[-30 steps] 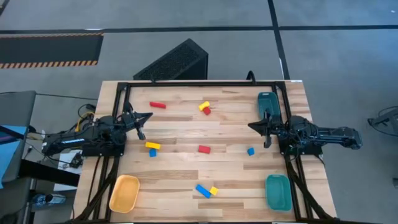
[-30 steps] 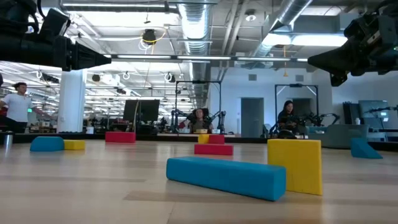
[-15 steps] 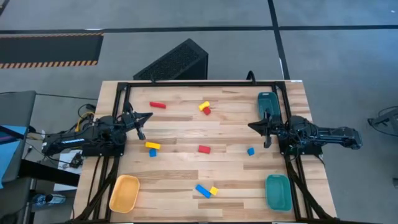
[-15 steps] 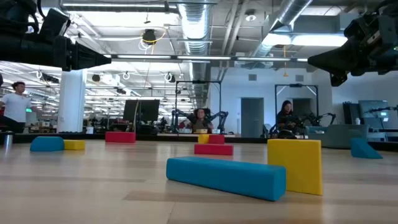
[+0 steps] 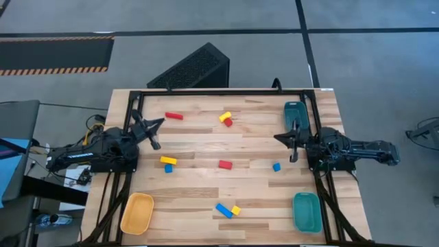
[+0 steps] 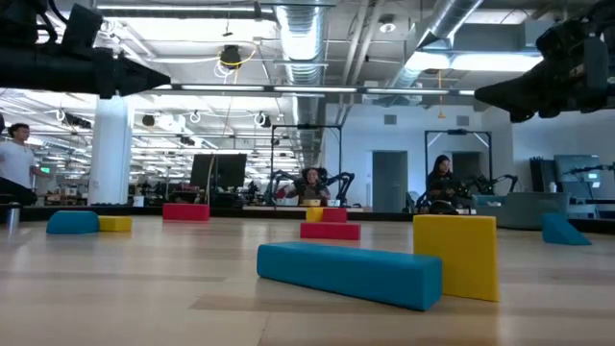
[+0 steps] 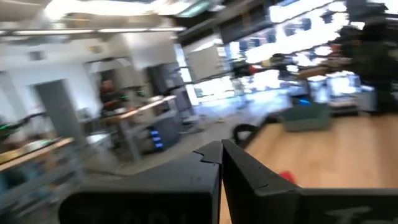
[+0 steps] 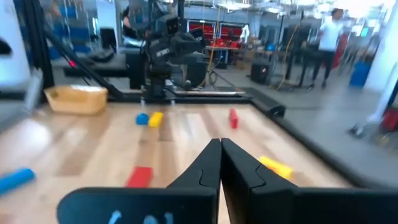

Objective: Sort & place blocks by color
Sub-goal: Put the top right red block into the blue bin

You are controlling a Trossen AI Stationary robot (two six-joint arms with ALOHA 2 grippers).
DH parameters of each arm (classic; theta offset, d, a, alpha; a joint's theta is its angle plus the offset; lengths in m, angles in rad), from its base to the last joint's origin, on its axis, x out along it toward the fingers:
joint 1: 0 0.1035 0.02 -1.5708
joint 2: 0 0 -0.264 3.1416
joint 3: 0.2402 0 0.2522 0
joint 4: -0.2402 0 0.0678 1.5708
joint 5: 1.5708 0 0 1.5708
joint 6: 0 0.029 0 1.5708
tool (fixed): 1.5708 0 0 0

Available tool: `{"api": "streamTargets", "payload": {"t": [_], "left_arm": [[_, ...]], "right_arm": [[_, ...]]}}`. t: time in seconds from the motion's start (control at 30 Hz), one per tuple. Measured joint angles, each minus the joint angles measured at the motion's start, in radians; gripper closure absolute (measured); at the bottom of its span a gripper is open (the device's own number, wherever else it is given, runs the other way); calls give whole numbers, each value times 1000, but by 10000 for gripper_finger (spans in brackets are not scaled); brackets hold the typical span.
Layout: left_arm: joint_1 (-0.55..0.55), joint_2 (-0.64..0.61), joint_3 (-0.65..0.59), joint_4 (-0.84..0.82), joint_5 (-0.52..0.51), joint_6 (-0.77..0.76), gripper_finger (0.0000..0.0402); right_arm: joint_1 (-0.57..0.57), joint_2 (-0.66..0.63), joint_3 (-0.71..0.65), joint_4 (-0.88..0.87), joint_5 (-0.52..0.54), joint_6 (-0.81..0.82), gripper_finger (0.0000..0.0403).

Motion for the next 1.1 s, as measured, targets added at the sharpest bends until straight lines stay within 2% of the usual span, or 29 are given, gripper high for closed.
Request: {"api": "streamTargets", "payload": {"t": [0.13,0.27,0.37,0.43,0.5,0.7,0.93,1.1], "left_arm": [[13,0,0,42,-73,-1,401],[30,0,0,93,-24,-8,401],[38,-1,0,142,-24,-97,401],[38,-1,0,142,-13,-122,401],[39,3,0,141,-17,-81,401],[41,7,0,134,-37,-46,401],[69,7,0,137,-66,-26,401],[119,7,0,138,-53,-26,401]], "right_arm": [[-14,0,0,55,8,-52,370],[-45,0,0,125,81,-45,370],[-86,2,0,204,181,-44,370],[-118,1,0,218,251,28,370],[-153,2,0,190,286,116,370],[-278,24,0,71,286,245,370],[-425,112,0,80,239,288,370],[-463,191,0,130,184,278,370]]}}
